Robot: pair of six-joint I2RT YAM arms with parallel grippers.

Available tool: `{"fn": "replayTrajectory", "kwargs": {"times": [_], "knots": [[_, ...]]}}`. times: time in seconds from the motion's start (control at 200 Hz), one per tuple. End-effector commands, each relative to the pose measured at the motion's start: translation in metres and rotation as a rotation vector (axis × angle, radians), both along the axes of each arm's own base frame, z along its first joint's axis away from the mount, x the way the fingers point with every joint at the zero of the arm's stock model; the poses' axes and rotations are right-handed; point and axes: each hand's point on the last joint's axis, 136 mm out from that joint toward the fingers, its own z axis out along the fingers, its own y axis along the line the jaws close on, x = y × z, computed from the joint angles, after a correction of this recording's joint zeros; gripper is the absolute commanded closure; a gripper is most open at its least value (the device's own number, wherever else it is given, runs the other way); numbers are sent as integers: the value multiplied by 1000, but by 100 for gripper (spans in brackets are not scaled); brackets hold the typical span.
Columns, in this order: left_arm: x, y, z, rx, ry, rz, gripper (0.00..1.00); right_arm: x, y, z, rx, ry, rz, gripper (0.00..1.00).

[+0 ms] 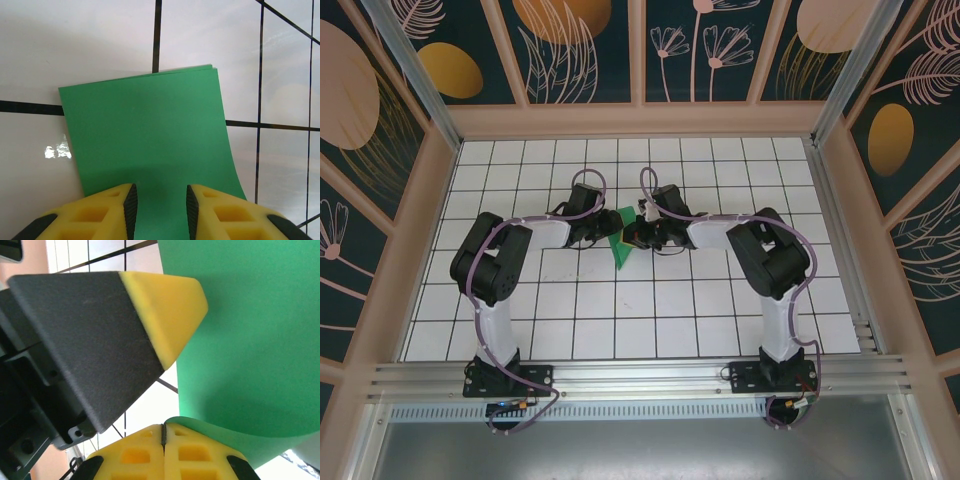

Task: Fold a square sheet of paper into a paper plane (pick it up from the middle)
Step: Third fold the triangle at the center of the table.

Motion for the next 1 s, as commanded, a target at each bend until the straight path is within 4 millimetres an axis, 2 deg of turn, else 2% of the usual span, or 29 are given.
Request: {"fn": "replayTrajectory", "kwargs": {"times": [0.0,0.385,0.996], "knots": [[-2,2,-11,20,30,-16,65,6,11,4,29,-35,26,100],[-2,1,-11,19,31,-21,65,11,14,-12,18,-19,23,100],[-3,0,-10,15,33,-29,65,7,19,-20,-5,-45,103,100]]}}
